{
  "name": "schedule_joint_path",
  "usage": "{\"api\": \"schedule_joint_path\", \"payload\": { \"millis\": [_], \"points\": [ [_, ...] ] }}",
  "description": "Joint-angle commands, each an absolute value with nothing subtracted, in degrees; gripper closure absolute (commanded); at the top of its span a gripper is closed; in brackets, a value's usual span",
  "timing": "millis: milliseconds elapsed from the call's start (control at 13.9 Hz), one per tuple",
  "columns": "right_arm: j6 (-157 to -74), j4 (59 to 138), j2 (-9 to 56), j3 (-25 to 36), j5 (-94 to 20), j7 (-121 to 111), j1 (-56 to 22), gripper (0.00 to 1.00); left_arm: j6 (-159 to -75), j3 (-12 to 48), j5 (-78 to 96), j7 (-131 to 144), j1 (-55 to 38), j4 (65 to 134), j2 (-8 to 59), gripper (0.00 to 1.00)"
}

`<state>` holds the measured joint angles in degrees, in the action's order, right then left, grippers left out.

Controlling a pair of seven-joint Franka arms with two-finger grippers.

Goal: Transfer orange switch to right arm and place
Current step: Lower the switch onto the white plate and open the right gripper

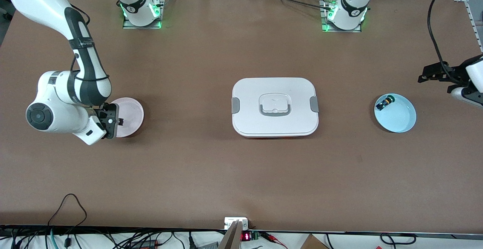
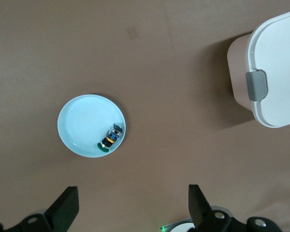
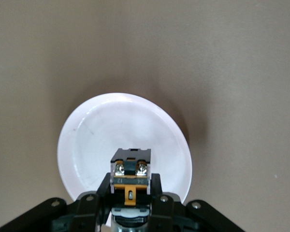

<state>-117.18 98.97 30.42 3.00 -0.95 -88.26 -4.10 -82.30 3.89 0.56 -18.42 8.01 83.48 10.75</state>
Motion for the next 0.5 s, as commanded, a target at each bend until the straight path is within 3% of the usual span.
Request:
{"api": "schedule_joint_path", "payload": {
  "millis": [0,430],
  "points": [
    [-124.25,106.59,27.69,2.2,0.09,-90.53,-3.6,0.86,-79.46,5.62,-3.42,-7.59,5.98,81.65,9.85,0.0],
    [-140.78,118.99,27.25,2.2,0.09,-93.95,-2.46,0.86,-80.15,4.57,-2.72,-0.44,4.83,82.18,8.53,0.0]
  ]
}}
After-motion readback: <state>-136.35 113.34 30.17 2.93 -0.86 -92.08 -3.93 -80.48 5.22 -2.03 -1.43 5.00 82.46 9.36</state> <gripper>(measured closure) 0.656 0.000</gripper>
